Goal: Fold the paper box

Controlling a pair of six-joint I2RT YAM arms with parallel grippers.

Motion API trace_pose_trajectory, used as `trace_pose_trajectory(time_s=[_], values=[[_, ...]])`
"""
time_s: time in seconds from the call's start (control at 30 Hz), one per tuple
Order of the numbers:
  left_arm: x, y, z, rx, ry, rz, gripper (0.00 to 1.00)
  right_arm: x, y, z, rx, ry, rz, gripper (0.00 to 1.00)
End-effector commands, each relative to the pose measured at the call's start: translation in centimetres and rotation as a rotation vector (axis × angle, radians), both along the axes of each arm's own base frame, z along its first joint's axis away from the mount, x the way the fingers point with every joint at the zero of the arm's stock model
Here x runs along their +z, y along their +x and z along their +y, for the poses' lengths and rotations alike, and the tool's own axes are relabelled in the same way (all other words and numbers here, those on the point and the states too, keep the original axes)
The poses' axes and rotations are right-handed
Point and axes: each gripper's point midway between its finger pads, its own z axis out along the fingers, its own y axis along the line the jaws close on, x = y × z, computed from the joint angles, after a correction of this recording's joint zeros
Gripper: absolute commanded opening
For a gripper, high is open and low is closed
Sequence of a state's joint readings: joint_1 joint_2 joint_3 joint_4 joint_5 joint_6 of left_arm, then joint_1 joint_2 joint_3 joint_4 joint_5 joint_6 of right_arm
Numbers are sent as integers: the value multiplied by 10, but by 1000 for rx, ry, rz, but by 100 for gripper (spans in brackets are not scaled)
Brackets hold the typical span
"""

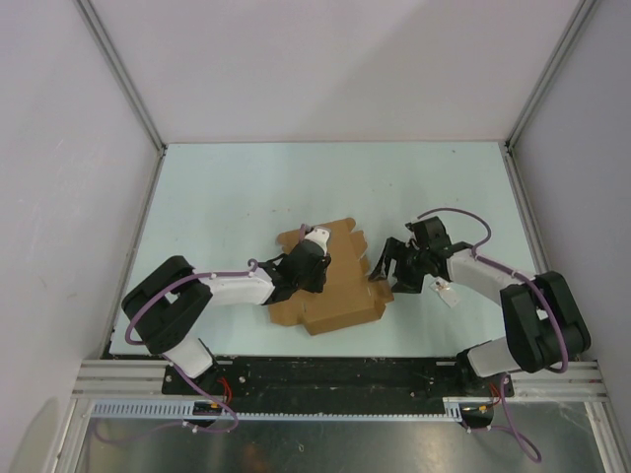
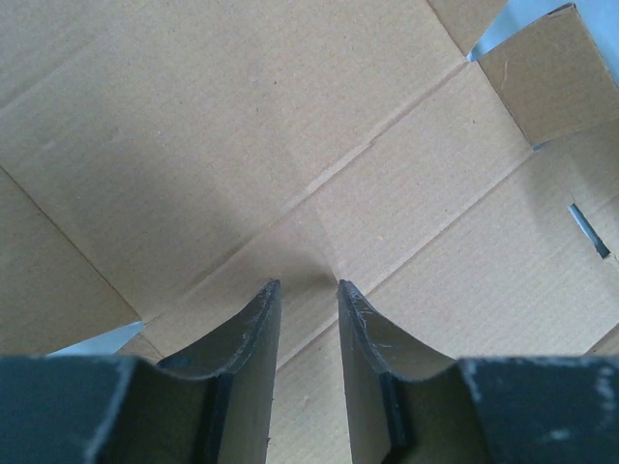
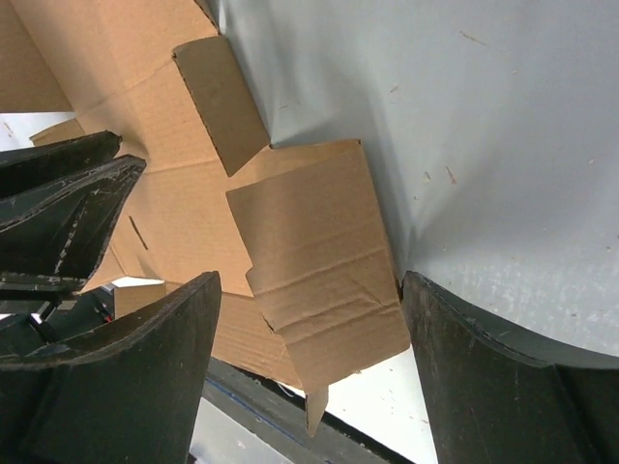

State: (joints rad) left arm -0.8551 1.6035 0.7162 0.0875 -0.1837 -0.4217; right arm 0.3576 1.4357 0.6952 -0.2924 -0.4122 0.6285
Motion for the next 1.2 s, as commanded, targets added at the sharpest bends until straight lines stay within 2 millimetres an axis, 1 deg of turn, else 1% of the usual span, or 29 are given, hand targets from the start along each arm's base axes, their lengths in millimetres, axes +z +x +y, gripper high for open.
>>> trace_pose_trajectory(time_s=[0.0,0.07,0.17,0.3,0.4,0.73,0.93,1.17], values=[[-9,-7,5,12,15,36,35,23,6,8,6,75,-67,81],[-9,-6,5,12,14,37,35,33,6,12,13,100,-93,82],[-10,-7,5,11,17,39,35,40,5,15,22,127,-97,83],[-10,-7,5,11,16,38,35,43,-1,21,50,142,-98,85],[-10,-7,5,12,18,38,35,44,-2,25,60,149,-96,85],[-11,-7,6,12,19,39,35,41,-13,49,129,165,-90,87],[-11,-7,5,12,17,41,35,43,-14,57,145,166,-98,88],[-11,-7,5,12,20,41,35,38,-18,67,175,158,-91,89]])
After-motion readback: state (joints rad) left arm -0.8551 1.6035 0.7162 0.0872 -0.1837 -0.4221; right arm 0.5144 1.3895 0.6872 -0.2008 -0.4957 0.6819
